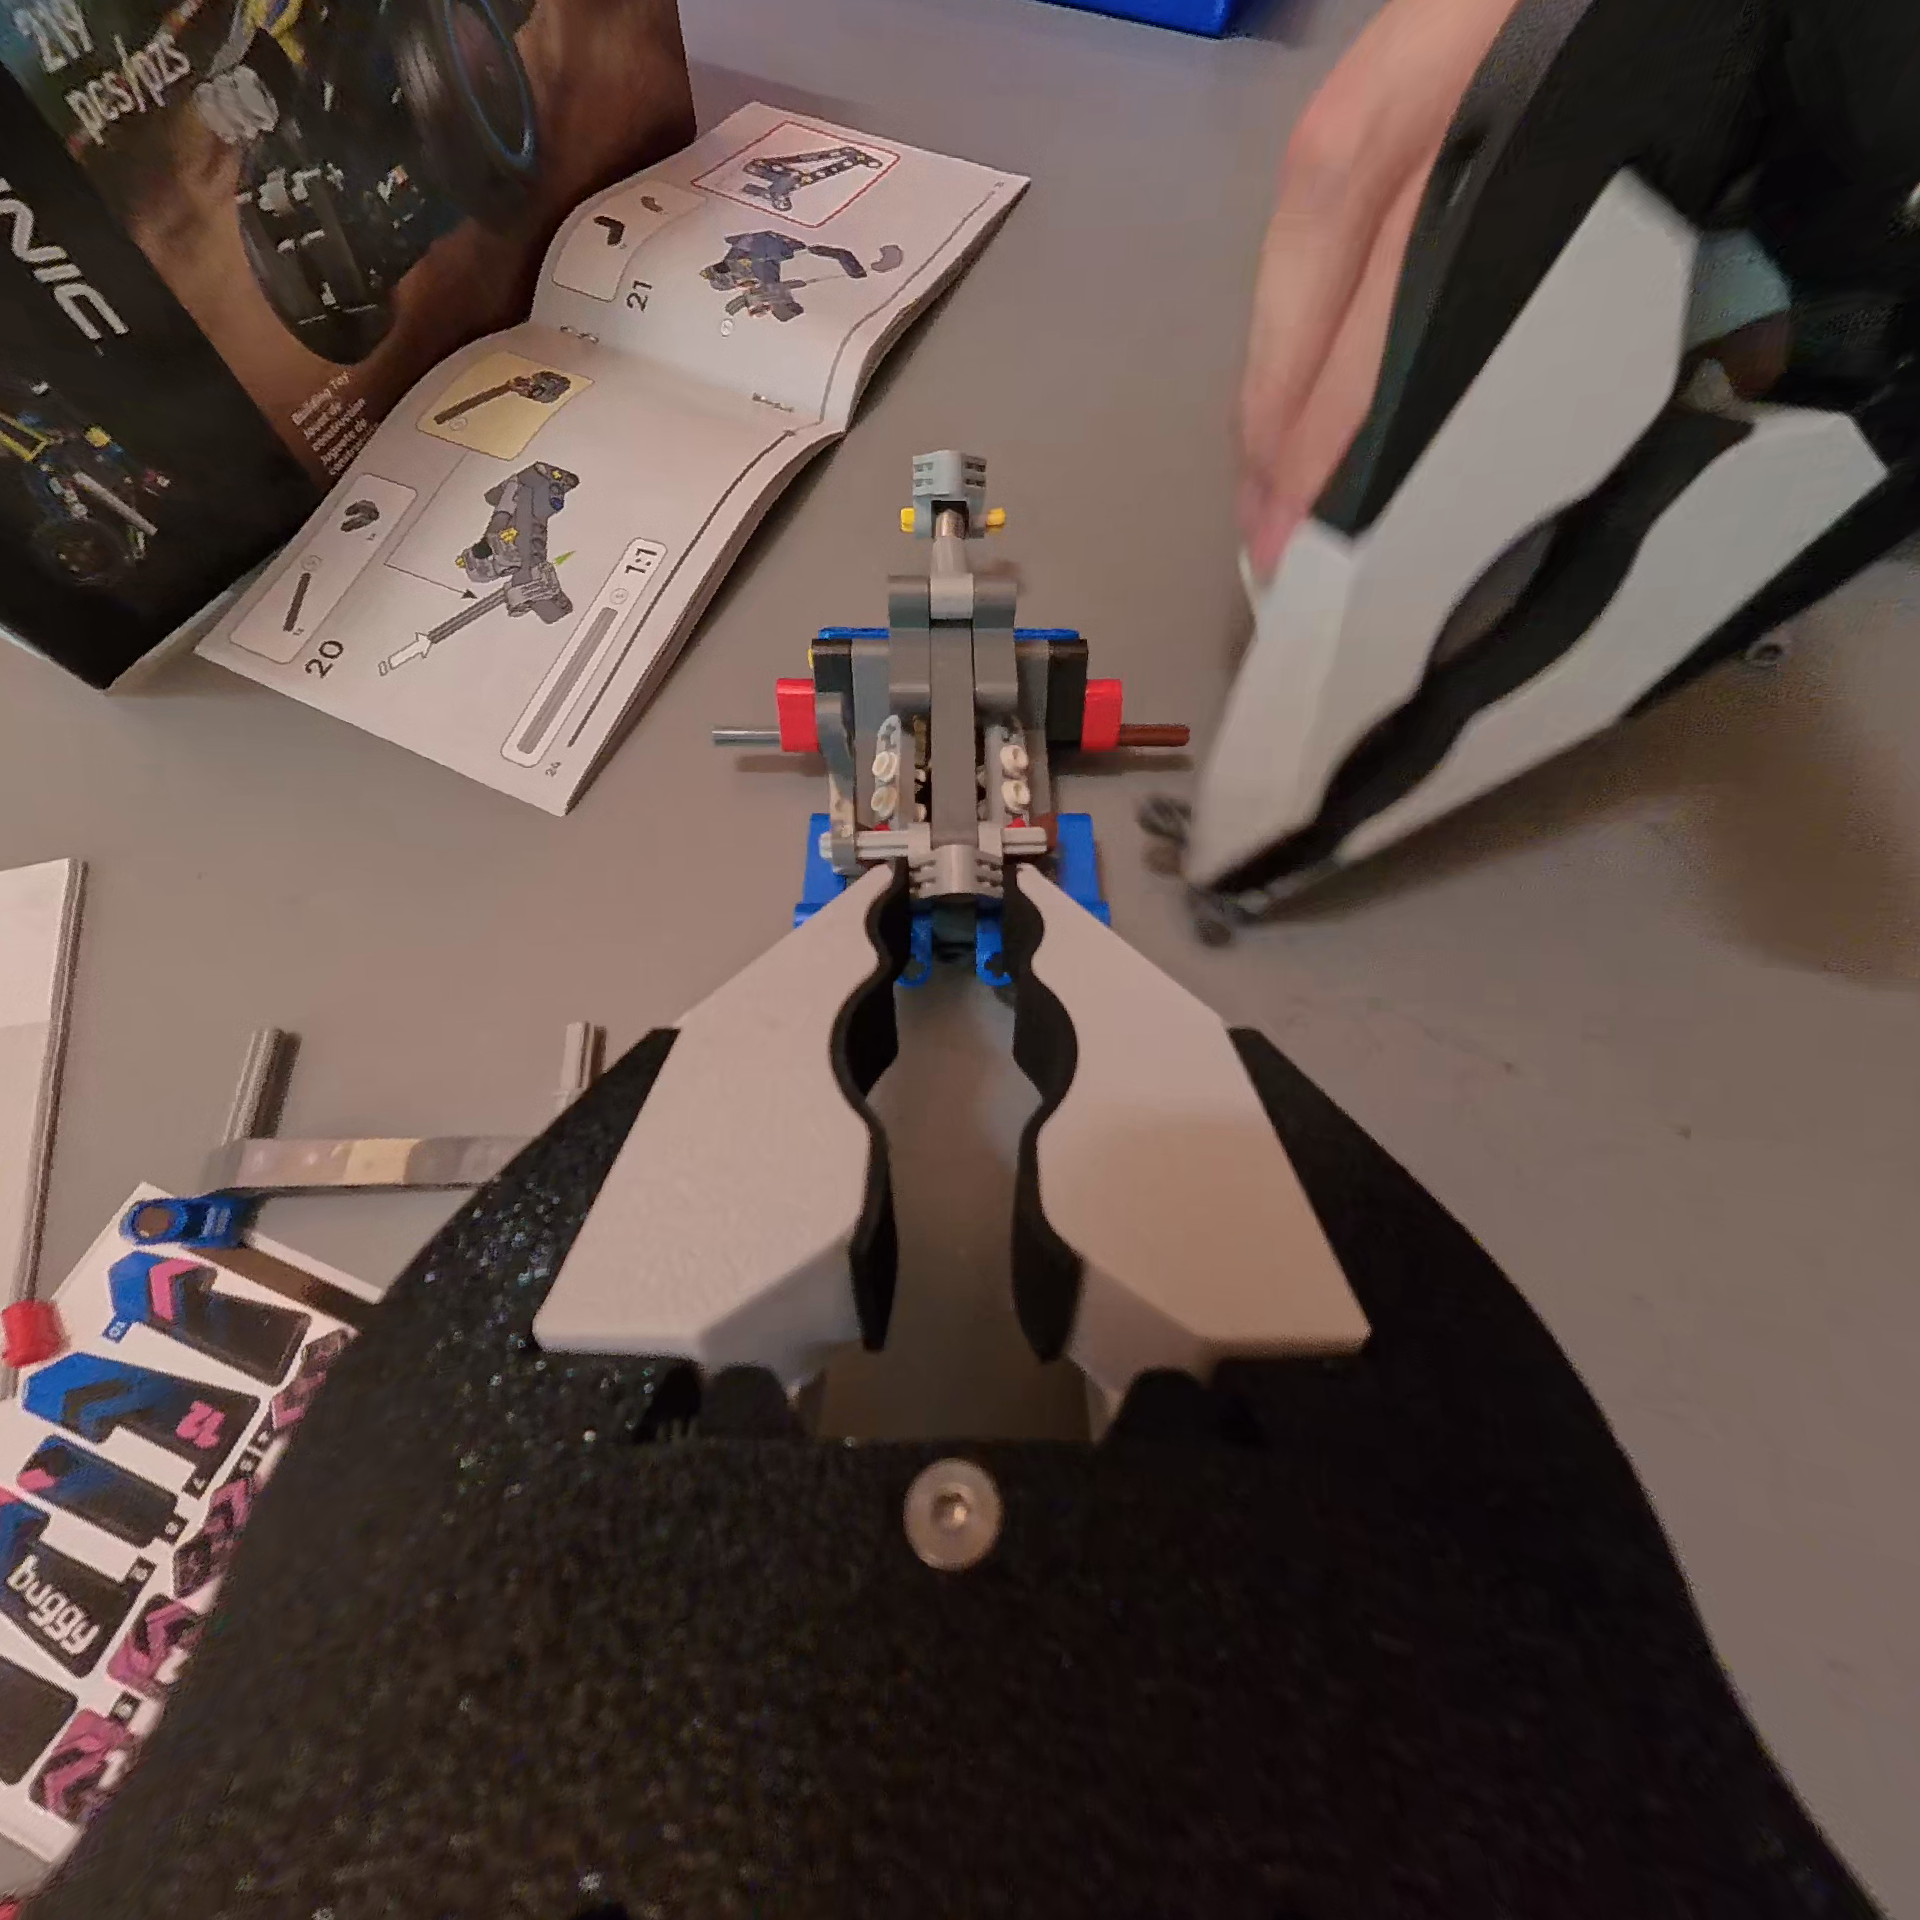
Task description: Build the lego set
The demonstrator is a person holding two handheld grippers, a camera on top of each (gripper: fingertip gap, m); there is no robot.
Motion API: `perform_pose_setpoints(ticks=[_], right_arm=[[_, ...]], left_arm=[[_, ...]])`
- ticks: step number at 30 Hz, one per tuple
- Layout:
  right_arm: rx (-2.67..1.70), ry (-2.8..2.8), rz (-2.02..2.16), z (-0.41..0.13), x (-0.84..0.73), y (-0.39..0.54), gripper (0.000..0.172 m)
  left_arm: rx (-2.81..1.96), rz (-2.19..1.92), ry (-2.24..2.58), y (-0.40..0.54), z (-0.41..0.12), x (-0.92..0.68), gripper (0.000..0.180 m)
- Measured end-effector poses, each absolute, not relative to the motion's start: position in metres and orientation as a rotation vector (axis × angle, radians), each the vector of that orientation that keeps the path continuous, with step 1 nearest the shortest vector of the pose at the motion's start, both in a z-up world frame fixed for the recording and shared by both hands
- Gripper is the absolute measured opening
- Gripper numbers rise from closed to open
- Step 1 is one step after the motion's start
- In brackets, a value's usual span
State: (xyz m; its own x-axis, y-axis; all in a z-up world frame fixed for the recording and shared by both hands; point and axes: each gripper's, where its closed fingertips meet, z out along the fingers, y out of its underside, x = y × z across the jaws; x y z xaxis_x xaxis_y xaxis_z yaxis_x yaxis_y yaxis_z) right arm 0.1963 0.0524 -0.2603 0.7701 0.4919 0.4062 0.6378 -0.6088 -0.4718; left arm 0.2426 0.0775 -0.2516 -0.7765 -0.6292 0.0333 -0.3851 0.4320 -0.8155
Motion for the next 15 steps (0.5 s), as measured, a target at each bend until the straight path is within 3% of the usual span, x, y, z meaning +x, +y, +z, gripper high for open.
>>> perform_pose_setpoints(ticks=[1,6,15], right_arm=[[-2.288,-0.799,-0.490,-0.249,0.212,0.057,0.005],[-2.059,-0.872,-1.083,-0.229,0.241,0.068,0.004],[-1.982,-0.957,-1.166,-0.228,0.236,0.076,0.004]], left_arm=[[-0.904,-1.270,2.407,0.078,-0.252,0.244,0.013],[-1.116,-1.370,2.391,0.077,-0.251,0.245,0.013],[-1.244,-1.408,2.362,0.077,-0.252,0.246,0.013]])
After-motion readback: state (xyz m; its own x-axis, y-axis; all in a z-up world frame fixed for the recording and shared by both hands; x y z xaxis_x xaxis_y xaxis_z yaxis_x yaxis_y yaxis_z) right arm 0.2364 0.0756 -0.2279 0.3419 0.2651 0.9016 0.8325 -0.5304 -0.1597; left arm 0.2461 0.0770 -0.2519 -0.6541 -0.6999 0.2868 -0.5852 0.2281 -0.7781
